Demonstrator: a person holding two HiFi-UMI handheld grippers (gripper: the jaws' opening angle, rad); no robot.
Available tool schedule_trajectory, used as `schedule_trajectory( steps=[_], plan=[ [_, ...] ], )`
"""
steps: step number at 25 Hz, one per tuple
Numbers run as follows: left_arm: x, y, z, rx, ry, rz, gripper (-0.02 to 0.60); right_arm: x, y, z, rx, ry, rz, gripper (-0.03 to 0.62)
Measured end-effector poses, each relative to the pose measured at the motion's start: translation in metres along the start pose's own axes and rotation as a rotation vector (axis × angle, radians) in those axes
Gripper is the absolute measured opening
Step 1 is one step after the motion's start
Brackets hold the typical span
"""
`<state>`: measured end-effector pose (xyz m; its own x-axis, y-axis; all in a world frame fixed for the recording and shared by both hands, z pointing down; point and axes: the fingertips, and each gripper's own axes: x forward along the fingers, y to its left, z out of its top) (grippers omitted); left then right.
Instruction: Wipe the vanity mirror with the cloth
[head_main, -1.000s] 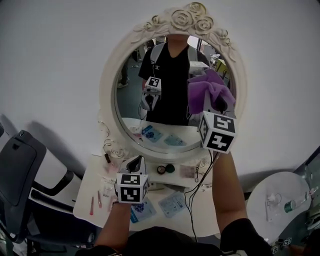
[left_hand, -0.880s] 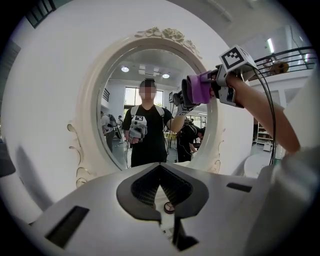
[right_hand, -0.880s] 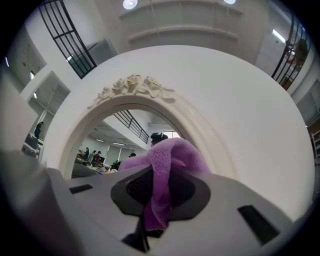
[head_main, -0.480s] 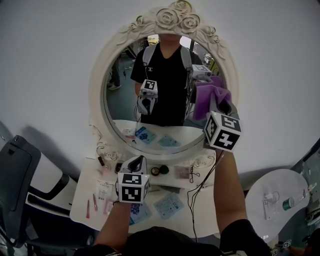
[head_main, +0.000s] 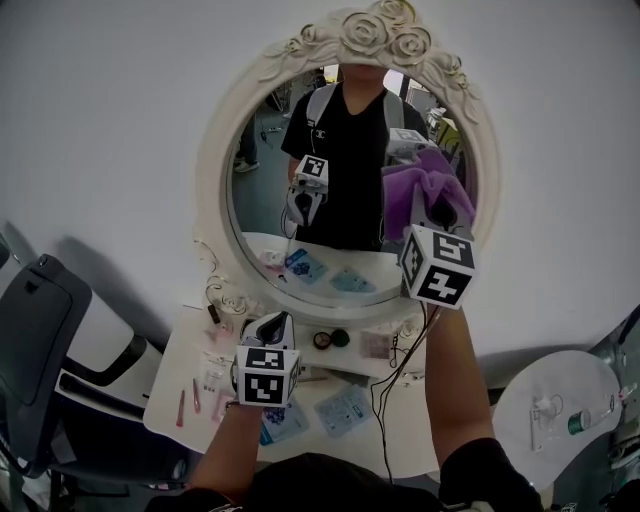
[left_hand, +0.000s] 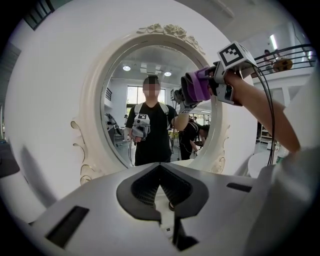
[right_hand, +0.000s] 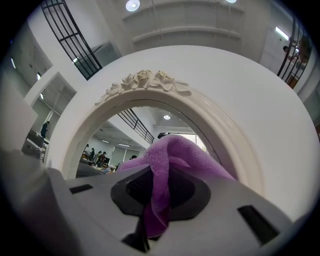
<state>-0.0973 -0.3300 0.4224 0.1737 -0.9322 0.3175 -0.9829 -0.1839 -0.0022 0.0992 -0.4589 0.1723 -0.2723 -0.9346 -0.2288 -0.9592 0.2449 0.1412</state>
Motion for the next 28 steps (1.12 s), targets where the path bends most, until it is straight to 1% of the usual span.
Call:
schedule_trajectory(
  steps=[12, 17, 24, 28],
  plan=[
    [-0.027, 0.047, -0.022, -0.053, 0.022, 0.116, -0.003, 0.017, 0.080, 0.011, 0.006, -0.064, 0.129, 0.055],
    [-0.040, 0.066, -0.028, -0.069, 0.028, 0.162, -0.003, 0.024, 0.116, 0.013, 0.009, -0.071, 0.190, 0.055],
    [-0.061, 0.091, -0.036, -0.088, 0.029, 0.224, -0.003, 0.035, 0.170, 0.014, -0.006, -0.084, 0.260, 0.055],
    [-0.071, 0.102, -0.040, -0.100, 0.026, 0.251, -0.003, 0.042, 0.204, 0.014, -0.037, -0.080, 0.304, 0.055]
  ],
)
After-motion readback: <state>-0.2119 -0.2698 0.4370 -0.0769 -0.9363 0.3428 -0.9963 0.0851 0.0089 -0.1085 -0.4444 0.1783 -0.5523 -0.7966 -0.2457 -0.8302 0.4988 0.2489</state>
